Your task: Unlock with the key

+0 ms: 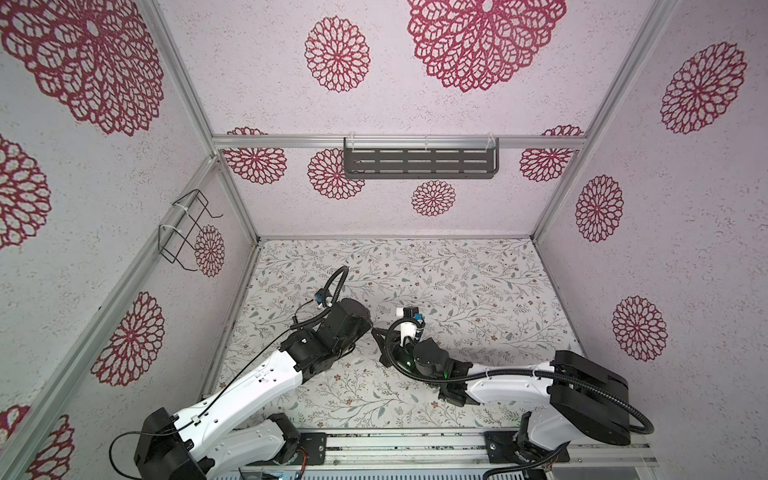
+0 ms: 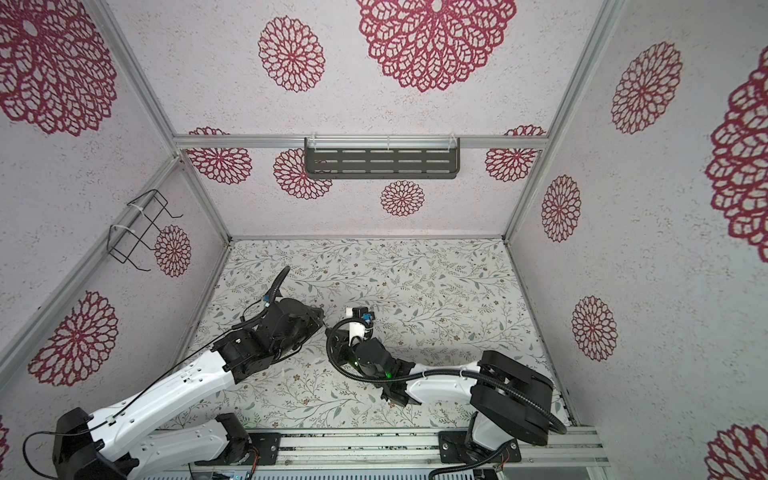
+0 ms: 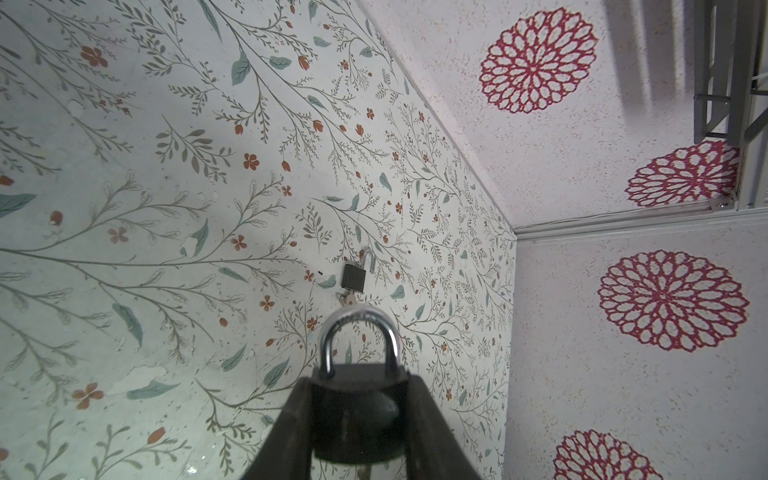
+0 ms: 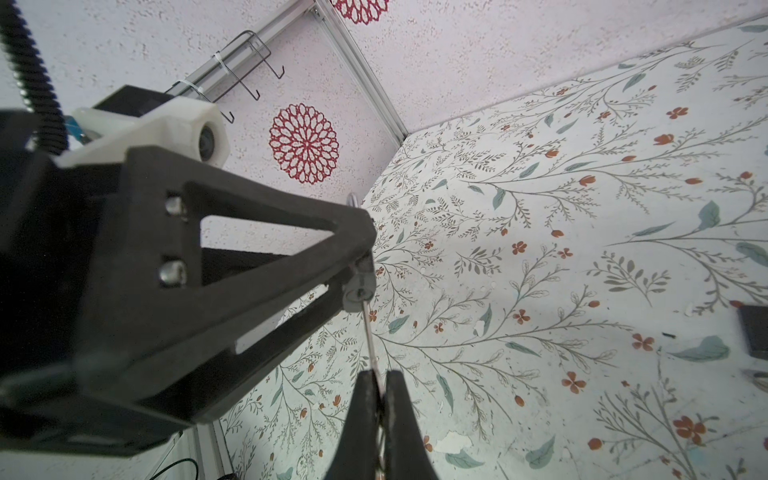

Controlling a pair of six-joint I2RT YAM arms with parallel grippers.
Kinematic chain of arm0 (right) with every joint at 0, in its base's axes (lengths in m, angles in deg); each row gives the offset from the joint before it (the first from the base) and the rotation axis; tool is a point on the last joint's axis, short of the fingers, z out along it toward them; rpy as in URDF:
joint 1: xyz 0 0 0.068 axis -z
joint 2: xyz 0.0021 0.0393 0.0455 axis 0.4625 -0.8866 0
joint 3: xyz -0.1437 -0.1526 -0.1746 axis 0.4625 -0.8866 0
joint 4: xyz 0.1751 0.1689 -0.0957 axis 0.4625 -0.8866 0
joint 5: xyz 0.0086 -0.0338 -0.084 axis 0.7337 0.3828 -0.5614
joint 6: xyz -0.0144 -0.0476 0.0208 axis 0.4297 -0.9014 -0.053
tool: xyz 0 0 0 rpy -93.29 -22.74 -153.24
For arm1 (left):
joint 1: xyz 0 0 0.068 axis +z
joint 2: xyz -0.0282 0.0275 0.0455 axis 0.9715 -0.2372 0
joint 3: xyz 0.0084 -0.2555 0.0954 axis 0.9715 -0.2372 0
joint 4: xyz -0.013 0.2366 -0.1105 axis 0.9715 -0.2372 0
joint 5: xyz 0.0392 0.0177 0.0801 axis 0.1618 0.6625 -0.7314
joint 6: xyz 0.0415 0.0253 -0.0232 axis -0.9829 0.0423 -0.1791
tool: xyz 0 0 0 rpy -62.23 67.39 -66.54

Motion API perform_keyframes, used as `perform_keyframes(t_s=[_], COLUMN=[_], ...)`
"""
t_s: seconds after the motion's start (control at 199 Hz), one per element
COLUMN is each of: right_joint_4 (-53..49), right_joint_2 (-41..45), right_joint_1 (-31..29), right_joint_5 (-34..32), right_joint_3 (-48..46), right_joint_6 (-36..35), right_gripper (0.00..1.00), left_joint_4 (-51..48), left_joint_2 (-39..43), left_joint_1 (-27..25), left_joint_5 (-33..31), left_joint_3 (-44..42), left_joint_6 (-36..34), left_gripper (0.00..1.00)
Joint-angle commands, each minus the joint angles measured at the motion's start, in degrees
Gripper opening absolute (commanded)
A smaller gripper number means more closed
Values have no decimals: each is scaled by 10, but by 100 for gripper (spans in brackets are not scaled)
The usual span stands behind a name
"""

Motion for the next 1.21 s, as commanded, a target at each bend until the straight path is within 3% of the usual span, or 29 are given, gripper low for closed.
perform_keyframes(t_s=[0.0,0.618,1.201], right_joint_4=[27,48,15], right_joint_2=[-5,1,-9], right_joint_1=[6,10,21], right_joint_5=[-2,30,15], right_joint_3=[21,20,36], right_joint_6=[-13,-34,-21], right_gripper=[0,0,0], left_joint_4=[20,11,16], left_joint_2=[5,4,7], left_joint_1=[5,17,23], left_joint_5=[0,0,24], left_joint_3=[-5,-2,-5], left_joint_6=[3,-3,-1], left_gripper=[0,0,0])
